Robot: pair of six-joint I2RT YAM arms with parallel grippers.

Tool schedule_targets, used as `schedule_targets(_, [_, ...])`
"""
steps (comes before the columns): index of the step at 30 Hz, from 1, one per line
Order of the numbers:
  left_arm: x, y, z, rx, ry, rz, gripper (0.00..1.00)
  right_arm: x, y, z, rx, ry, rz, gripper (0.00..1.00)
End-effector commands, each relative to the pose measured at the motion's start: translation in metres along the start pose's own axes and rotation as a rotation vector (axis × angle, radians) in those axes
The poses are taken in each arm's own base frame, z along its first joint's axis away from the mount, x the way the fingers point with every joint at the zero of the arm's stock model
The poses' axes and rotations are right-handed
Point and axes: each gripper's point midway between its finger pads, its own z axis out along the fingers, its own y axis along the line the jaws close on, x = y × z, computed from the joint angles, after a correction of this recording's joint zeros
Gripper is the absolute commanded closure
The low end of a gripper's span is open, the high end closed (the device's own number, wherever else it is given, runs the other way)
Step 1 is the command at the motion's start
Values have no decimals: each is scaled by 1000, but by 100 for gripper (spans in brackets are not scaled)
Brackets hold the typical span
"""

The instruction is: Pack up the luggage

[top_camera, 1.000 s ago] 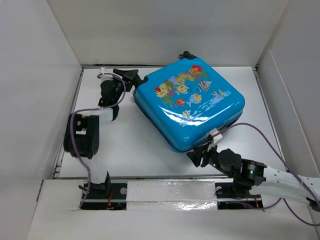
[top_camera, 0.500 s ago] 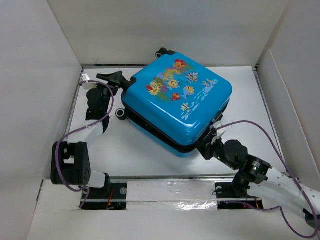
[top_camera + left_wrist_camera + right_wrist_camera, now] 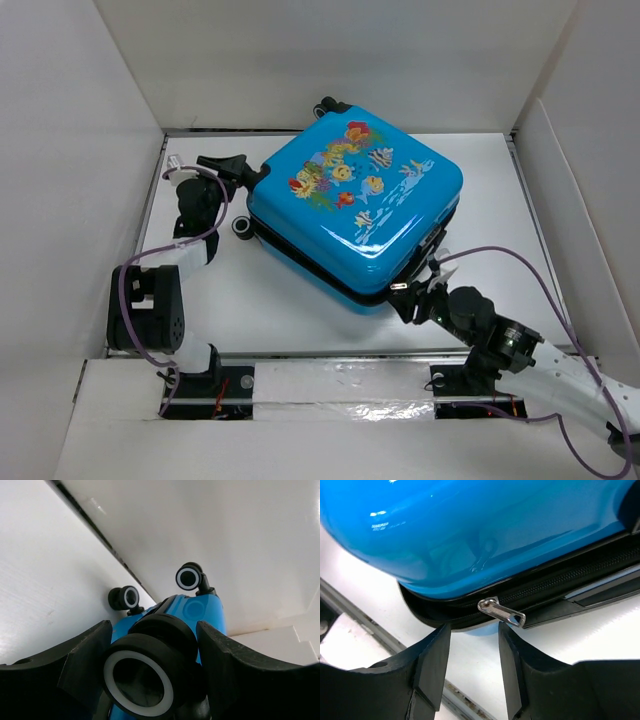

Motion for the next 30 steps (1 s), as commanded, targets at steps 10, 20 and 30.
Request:
schedule_targets(10, [-1, -119, -34, 336, 116, -56, 100, -51, 1, -13, 50, -92, -32, 39])
schedule_targets(20, [-1, -162, -64, 414, 165, -75, 100, -87, -7, -44, 92, -198, -28, 33])
schedule_targets(30, [18, -86, -52, 266, 160, -89, 100, -39, 0, -21, 24, -94, 19, 86])
